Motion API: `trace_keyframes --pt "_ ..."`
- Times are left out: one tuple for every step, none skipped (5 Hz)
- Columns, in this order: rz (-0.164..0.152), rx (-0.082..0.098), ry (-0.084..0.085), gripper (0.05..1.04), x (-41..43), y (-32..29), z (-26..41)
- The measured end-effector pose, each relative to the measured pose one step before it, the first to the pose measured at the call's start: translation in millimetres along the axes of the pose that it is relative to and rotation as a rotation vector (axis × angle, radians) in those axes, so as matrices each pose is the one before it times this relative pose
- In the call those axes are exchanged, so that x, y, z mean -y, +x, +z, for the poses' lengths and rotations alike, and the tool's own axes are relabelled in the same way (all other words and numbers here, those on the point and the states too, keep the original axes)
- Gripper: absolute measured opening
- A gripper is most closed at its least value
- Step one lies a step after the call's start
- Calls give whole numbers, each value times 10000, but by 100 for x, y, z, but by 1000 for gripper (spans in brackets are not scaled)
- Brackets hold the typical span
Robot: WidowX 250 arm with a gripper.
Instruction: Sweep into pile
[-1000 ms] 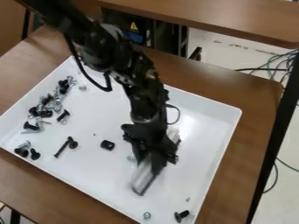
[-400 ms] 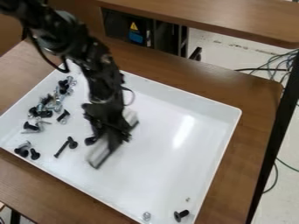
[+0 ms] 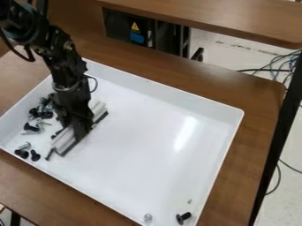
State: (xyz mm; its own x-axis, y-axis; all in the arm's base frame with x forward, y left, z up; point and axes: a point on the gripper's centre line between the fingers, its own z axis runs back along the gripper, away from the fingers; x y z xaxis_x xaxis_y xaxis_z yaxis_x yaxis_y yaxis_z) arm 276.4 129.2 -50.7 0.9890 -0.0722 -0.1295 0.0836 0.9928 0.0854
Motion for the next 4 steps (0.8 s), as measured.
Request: trace_keyframes --pt "-659 -449 374 349 -1186 521 12" --pt "-651 -332 423 349 -1523 962 159" --pt "-317 179 193 349 -960 998 487" --pt "-248 304 215 349 -962 1232 367"
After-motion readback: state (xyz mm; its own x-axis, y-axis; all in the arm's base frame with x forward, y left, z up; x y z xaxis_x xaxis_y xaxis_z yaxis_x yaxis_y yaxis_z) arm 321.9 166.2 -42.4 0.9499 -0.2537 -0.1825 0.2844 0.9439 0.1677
